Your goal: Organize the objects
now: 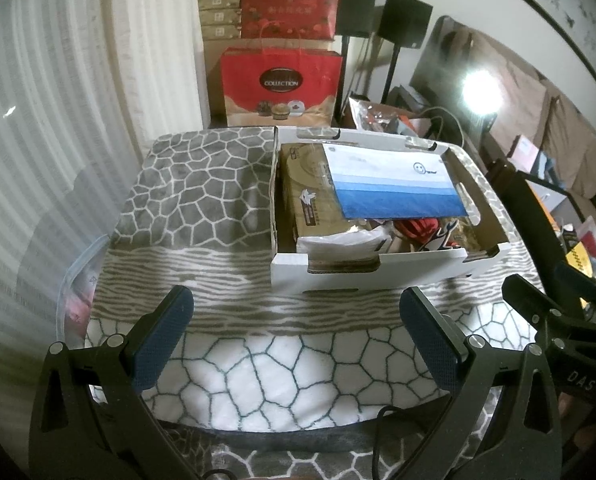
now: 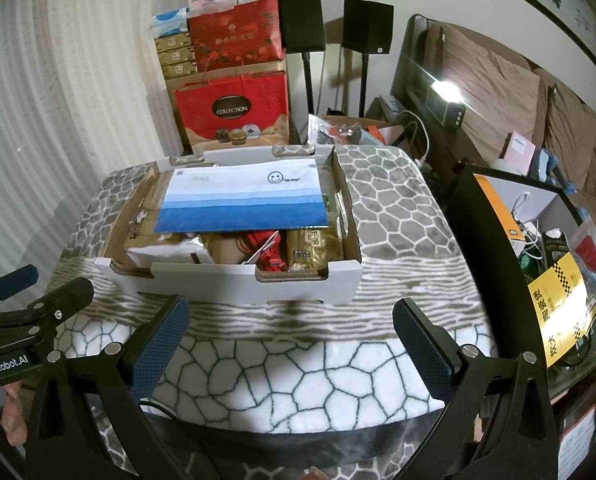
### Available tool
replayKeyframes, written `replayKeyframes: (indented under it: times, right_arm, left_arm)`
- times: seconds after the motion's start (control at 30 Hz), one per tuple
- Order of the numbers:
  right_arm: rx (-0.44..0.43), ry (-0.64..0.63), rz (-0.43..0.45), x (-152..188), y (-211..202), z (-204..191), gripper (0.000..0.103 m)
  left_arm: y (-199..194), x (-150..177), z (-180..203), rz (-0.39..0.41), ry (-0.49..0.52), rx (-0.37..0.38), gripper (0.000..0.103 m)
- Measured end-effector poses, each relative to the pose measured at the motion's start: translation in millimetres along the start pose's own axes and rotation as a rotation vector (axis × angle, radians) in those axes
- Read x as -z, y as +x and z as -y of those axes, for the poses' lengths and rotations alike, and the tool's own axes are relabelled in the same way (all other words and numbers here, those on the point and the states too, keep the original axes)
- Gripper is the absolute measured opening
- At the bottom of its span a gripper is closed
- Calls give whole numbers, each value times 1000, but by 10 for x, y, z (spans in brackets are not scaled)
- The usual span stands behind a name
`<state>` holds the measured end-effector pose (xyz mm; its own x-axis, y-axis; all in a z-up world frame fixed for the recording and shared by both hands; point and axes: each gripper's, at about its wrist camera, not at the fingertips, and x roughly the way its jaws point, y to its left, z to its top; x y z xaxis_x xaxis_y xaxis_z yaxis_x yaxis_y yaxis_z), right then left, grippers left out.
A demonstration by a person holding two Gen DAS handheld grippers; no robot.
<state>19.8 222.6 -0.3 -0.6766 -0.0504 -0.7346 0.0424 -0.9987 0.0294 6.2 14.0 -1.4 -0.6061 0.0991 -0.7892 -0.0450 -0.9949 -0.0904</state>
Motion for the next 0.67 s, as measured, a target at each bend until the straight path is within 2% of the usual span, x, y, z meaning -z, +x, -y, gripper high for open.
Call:
replayKeyframes:
  times: [0.67]
  right_arm:
    - [-1, -1, -2, -1, 0, -2, 102]
  left_arm:
    - [-5, -10, 2, -1, 2, -1, 103]
